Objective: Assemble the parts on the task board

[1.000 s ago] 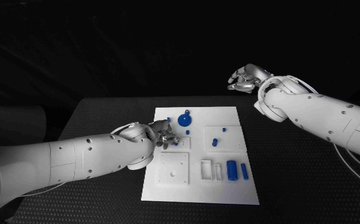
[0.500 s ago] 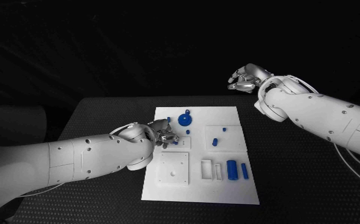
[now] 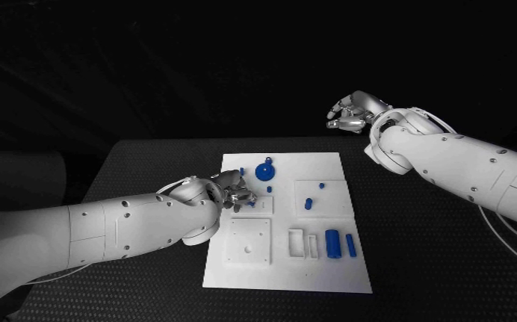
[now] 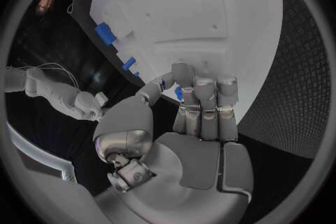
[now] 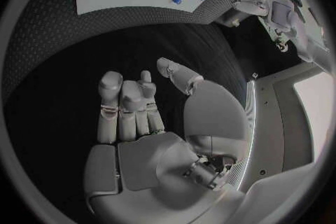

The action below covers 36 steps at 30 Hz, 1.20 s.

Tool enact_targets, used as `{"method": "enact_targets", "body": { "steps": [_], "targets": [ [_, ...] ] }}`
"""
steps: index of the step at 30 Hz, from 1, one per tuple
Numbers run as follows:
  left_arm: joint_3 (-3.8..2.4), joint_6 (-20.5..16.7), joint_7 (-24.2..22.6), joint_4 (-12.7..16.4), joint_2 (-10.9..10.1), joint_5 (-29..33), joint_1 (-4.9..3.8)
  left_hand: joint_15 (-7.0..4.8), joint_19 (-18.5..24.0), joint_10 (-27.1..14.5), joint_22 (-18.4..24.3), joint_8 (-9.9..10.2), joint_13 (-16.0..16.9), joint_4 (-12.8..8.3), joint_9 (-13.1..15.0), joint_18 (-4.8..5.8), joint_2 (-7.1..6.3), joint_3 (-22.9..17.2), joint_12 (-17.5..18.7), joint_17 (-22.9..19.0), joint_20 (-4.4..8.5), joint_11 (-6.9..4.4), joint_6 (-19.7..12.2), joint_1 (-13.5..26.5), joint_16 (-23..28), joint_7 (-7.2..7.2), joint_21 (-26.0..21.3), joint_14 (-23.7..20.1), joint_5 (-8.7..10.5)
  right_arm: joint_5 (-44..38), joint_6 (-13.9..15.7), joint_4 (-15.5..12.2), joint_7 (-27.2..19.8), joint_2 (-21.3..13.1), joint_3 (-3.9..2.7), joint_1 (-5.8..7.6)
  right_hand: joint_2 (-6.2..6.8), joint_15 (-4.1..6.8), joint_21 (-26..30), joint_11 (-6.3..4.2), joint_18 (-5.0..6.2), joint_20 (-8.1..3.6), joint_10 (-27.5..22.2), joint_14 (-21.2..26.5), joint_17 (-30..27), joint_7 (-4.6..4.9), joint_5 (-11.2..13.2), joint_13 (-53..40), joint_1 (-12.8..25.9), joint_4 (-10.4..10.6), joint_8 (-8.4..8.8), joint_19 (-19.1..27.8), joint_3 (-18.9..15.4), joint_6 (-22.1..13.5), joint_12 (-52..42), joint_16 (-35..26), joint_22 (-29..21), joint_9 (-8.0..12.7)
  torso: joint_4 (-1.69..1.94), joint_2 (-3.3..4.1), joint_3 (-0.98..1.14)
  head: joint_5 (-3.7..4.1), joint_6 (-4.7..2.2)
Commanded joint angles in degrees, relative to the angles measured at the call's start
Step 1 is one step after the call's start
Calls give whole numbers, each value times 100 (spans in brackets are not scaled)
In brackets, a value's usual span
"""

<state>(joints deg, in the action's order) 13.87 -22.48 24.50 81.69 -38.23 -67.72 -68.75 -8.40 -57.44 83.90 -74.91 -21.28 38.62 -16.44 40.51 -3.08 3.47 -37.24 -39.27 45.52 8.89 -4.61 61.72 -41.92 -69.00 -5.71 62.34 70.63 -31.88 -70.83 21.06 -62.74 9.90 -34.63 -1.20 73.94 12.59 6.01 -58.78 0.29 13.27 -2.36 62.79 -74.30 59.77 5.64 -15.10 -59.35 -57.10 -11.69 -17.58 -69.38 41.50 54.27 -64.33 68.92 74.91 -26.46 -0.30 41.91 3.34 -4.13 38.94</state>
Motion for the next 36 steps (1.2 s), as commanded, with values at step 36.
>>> {"method": "enact_targets", "body": {
  "steps": [36],
  "targets": [
    [-3, 450, 78, -130, 143, 6, 47, -229, -31, -136, -101, -24, -17, 1, -1, -120, 74, -58, -44, -26, 569, -148, 809, -17, -49, 563, 37, 135, 29, 20, -82, -62, -11, 10, -2, -4, -29, -15, 27, 2, 173, -31, -48, 15, 12, 112, -43, 10, 46, 15, 35, -1, -38, 82, 11, -34, 59, -7, 3, -6, 3, 27, 40]
  ]
}}
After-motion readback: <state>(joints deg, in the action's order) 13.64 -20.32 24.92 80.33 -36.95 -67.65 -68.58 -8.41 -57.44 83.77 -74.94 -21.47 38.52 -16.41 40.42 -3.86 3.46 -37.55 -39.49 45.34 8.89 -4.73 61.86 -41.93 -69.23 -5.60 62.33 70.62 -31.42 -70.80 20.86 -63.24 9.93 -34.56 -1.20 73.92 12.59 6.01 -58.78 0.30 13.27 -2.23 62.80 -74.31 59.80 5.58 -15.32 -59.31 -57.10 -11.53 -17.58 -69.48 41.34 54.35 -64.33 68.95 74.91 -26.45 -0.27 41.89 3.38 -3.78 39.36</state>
